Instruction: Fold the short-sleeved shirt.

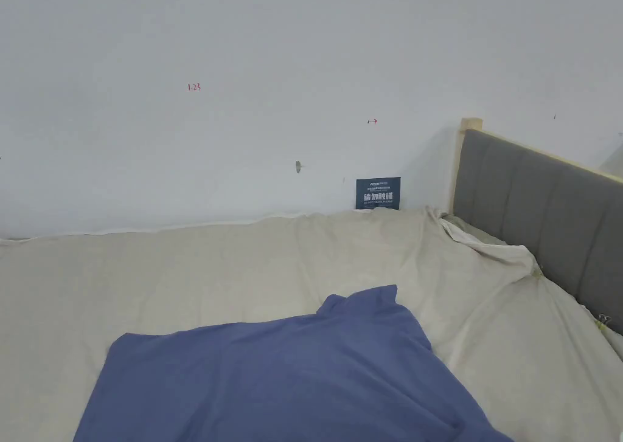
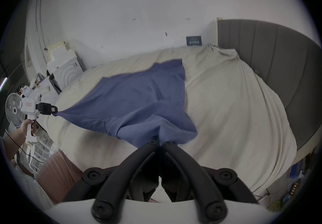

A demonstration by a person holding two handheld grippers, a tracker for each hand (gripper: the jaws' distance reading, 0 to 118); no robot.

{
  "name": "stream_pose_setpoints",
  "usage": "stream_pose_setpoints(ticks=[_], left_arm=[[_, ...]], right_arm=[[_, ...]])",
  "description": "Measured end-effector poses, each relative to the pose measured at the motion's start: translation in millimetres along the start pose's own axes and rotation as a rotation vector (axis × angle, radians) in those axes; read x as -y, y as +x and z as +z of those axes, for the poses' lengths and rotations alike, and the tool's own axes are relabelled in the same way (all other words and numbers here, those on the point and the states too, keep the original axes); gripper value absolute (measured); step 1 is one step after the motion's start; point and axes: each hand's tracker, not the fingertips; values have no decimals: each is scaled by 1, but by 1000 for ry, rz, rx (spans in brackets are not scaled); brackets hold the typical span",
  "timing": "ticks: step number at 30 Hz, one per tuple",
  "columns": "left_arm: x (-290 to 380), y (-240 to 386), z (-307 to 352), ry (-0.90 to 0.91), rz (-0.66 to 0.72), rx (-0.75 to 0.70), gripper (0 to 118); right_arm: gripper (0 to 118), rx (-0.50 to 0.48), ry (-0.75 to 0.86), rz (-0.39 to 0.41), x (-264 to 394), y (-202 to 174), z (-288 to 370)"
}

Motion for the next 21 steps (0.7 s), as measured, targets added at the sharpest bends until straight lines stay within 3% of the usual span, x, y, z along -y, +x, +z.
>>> stream_pose_setpoints(ticks=[4,8,16,17,18,19,20,21], left_arm=[[21,-2,-18,-52,49,-11,5],[27,-19,-36,-110,89,-48,5],[28,-37,-61,-179,142,-78,6],[27,-34,-61,-177,108,-99,9],[27,-31,-59,-173,77,-120,19],[27,-31,-58,-163,61,-140,41],[27,-33,-56,-160,59,-144,78],[26,-35,-55,-166,62,-142,99]], right_arm=[[0,21,-87,21,21,8,-25],[0,47,-222,-46,28,14,-50],[2,83,-314,-58,26,12,-66],[16,84,-315,-58,24,11,-65],[41,88,-327,-67,24,14,-65],[74,88,-342,-82,24,16,-65],[106,102,-381,-105,25,17,-64],[108,107,-369,-101,26,18,-59]])
